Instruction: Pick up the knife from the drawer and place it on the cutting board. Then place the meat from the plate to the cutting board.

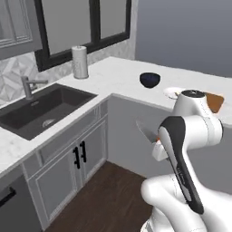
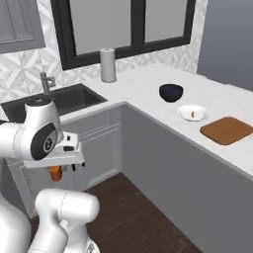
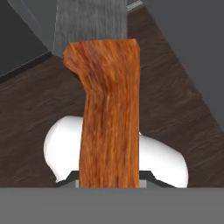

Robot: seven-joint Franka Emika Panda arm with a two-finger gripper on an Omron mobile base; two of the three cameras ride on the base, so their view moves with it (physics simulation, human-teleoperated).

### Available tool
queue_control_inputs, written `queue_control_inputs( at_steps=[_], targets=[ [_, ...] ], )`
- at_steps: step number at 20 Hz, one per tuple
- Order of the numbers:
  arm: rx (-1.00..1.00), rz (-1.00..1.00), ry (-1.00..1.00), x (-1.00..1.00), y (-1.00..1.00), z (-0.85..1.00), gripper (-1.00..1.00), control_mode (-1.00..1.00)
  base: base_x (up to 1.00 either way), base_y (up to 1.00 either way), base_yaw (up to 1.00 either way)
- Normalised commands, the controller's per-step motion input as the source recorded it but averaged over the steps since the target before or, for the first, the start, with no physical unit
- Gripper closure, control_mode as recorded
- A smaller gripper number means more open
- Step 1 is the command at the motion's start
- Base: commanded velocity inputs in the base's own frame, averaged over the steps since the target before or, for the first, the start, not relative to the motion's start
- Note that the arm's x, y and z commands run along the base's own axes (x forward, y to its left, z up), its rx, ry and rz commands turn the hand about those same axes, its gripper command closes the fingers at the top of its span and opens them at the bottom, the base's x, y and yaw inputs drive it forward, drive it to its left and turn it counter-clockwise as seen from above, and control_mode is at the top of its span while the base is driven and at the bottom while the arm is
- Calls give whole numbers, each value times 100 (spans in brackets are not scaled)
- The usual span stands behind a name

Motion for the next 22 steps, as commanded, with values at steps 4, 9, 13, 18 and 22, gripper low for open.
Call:
queue_control_inputs(
  at_steps=[4, 9, 13, 18, 22],
  targets=[
    [0, 0, 0, 0, 0, 0, 100, 100, 92, -24, -50],
    [0, 0, 0, 0, 0, 0, 100, 100, 90, -24, -54],
    [0, 0, 0, 0, 0, 0, 100, 100, 44, -22, -70],
    [0, 0, 0, 0, 0, 0, 100, 100, 70, 9, -49],
    [0, 0, 0, 0, 0, 0, 100, 100, 69, 28, -29]
  ],
)
